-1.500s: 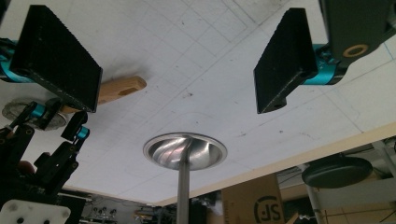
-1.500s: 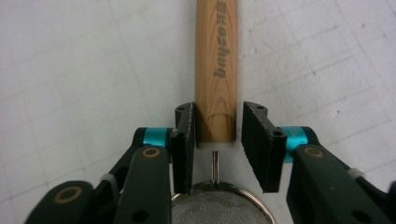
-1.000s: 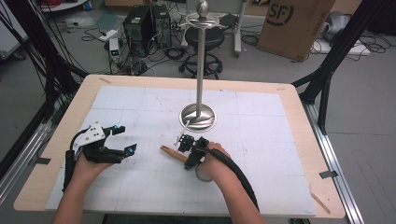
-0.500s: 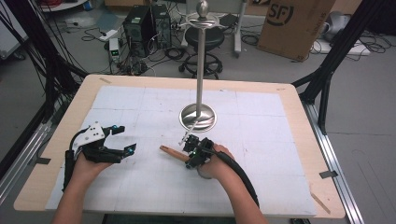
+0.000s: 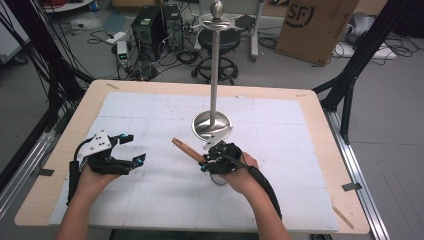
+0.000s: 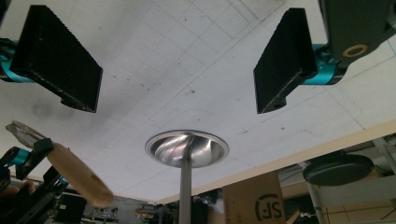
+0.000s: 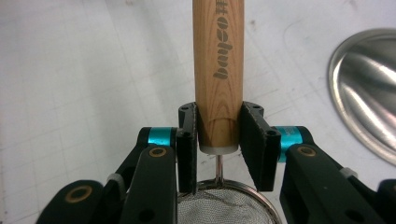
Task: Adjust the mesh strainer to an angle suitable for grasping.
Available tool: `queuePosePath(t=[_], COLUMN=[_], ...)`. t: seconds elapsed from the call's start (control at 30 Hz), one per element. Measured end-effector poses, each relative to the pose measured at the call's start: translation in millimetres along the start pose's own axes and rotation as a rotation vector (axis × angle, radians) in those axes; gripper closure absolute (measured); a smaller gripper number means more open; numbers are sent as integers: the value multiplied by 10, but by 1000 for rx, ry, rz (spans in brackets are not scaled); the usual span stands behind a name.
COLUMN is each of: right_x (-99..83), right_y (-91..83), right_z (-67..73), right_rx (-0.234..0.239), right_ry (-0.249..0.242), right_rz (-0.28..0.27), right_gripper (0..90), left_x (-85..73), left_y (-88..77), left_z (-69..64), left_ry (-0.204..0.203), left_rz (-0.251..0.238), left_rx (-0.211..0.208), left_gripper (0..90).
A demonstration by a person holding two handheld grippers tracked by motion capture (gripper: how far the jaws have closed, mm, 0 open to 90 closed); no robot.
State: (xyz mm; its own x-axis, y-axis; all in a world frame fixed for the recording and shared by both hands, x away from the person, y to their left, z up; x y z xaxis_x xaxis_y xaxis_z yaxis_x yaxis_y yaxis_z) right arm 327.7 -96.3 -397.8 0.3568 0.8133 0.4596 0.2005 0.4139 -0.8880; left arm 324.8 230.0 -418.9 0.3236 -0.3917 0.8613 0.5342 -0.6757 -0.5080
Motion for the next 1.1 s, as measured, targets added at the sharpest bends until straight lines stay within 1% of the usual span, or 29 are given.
queuePosePath(t=[0.07,0.23,0.3,0.33,0.4,0.47,0.5,0.53,0.57,0.63,0.8,0.9,1.0,1.1], right_x=[-48,-198,-265,-294,-353,-409,-424,-434,-440,-441,-431,-438,-438,-430], right_y=[-37,-112,-145,-160,-186,-201,-199,-202,-209,-224,-223,-237,-255,-259], right_z=[-10,-28,-35,-38,-45,-54,-65,-73,-79,-88,-76,-72,-68,-60], right_rx=[3,-10,-2,-2,-10,-9,-2,0,-6,-3,0,-1,6,10], right_ry=[11,14,26,37,42,53,56,55,56,57,47,49,46,39], right_rz=[-38,-121,-161,-176,-205,-245,-252,-248,-253,-266,-275,-279,-300,-305], right_gripper=[684,684,684,684,684,684,684,684,684,684,684,684,684,684], left_x=[10,32,38,41,47,57,64,70,70,96,129,140,157,183], left_y=[-5,-3,-1,0,0,2,4,6,6,18,39,40,27,12], left_z=[-9,-30,-39,-43,-54,-67,-75,-85,-85,-118,-174,-189,-206,-230], left_ry=[1,10,12,15,16,18,20,21,21,31,46,49,42,36], left_rz=[-4,-7,-7,-6,-7,-8,-11,-12,-12,-14,-17,-21,-34,-51], left_rx=[-1,-7,-9,-11,-13,-19,-22,-26,-26,-36,-59,-70,-91,-112], left_gripper=[161,161,160,160,161,161,161,161,160,160,160,161,160,160])
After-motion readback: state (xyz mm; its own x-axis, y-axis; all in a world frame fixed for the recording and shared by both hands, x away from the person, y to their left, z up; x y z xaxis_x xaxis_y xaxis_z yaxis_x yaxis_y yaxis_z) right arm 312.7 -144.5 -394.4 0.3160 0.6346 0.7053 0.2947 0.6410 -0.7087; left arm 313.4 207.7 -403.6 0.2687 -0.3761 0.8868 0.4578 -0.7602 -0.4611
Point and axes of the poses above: each handheld gripper's, and its own axes: y roughly forward along the jaws, x roughly out of its top, z roughly to its left, the point moved 3 cm from there along y, roughly forward along the jaws, and after that the axes turned 15 degrees about z, right-handed, at the moved point
